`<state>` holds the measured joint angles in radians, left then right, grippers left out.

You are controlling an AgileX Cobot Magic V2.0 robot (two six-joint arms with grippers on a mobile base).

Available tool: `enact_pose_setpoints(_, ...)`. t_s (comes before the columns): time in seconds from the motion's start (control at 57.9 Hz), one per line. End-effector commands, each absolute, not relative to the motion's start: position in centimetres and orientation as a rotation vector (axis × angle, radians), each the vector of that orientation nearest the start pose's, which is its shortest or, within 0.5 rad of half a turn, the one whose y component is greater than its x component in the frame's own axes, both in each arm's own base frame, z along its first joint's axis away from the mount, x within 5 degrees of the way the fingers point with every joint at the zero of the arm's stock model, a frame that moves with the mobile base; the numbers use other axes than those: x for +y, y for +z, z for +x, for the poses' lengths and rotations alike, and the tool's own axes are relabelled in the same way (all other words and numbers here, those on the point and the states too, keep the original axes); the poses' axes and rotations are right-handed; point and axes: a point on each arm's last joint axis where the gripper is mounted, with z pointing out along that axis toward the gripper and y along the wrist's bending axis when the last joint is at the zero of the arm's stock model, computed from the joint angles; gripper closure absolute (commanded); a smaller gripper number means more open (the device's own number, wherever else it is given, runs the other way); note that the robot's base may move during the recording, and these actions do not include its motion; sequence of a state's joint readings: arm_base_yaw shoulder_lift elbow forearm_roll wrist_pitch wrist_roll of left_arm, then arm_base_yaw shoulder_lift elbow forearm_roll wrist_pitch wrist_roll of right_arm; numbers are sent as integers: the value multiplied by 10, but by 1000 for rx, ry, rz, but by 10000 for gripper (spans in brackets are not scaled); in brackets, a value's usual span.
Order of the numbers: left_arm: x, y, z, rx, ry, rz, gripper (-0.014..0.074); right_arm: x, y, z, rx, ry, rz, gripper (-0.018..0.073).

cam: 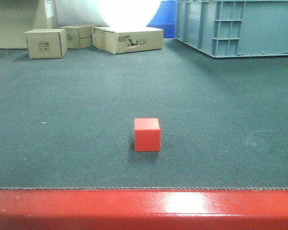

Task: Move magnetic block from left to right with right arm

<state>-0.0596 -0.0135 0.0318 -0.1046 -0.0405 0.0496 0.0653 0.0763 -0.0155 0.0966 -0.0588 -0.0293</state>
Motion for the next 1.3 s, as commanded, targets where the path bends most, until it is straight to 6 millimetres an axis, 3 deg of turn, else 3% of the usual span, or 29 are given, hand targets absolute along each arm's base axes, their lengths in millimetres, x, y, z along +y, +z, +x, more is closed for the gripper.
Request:
enact_pose_setpoints(0.0,-2,212,55,1375,-93,-5,722,2,228,59,1341,84,15,503)
enact_pose_setpoints(0.225,-2,212,55,1375,-93,-5,722,2,217,54,1357,88,11,503)
enact_pose_setpoints(1.278,-2,212,55,1375,-93,-5,722,2,215,53,1365,89,10,503)
